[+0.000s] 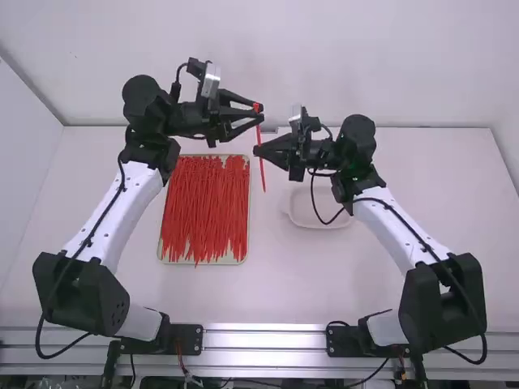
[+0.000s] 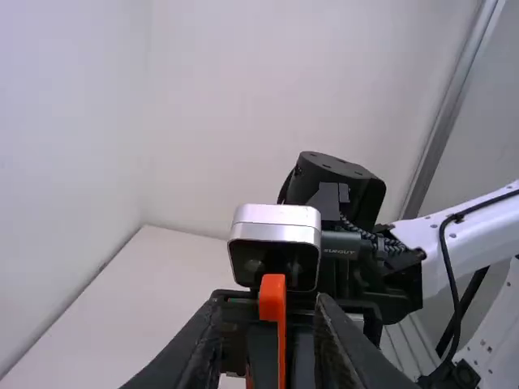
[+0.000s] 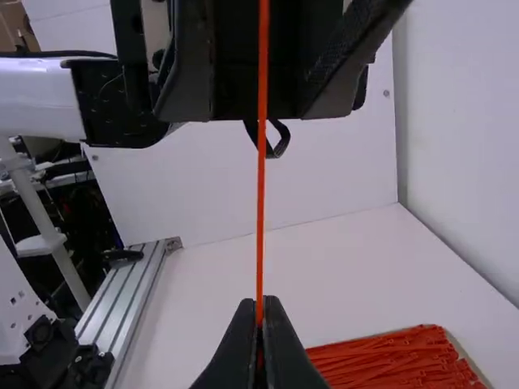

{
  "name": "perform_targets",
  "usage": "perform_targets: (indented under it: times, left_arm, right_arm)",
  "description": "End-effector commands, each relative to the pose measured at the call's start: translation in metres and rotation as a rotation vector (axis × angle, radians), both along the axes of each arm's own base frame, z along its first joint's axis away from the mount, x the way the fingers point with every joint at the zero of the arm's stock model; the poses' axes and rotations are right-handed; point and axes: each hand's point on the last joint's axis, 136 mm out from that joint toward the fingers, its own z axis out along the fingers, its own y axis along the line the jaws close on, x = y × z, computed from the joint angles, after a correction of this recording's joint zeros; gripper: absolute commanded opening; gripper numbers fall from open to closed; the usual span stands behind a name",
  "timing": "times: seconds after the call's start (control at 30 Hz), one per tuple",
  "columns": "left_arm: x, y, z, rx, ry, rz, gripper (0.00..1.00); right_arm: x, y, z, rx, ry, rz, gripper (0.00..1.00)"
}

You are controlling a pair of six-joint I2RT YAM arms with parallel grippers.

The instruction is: Fasten the cable tie

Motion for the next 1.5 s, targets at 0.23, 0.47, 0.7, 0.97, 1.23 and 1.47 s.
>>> perform_targets:
  times: [0.23,0.47,0.7,0.97,1.23,1.47]
  left_arm:
    - [-0.008,0.000,0.015,-0.009,-0.034,-0.001,0.20]
    - [-0.008,0.000,0.015,-0.009,-0.034,0.000,0.15]
    - [-0.008,0.000,0.015,-0.009,-0.034,0.000,0.01]
    - [-0.008,0.001,0.018,-0.022,0.002,-0.002,0.01]
    - [0.008,0.022,0.022,-0.054,0.113,0.069,0.01]
    - [0.019,0.045,0.021,-0.073,0.202,0.122,0.01]
  right_arm:
    - [0.004,0.001,0.010,0.011,-0.027,-0.012,0.00]
    - [0.001,0.004,0.012,0.014,-0.036,-0.006,0.00]
    - [0.001,0.004,0.013,0.018,-0.041,-0.005,0.00]
    - [0.002,0.003,0.013,0.018,-0.040,-0.009,0.00]
    - [0.008,-0.003,0.012,0.015,-0.028,-0.028,0.98]
    - [0.012,-0.009,0.010,0.010,-0.016,-0.040,0.98]
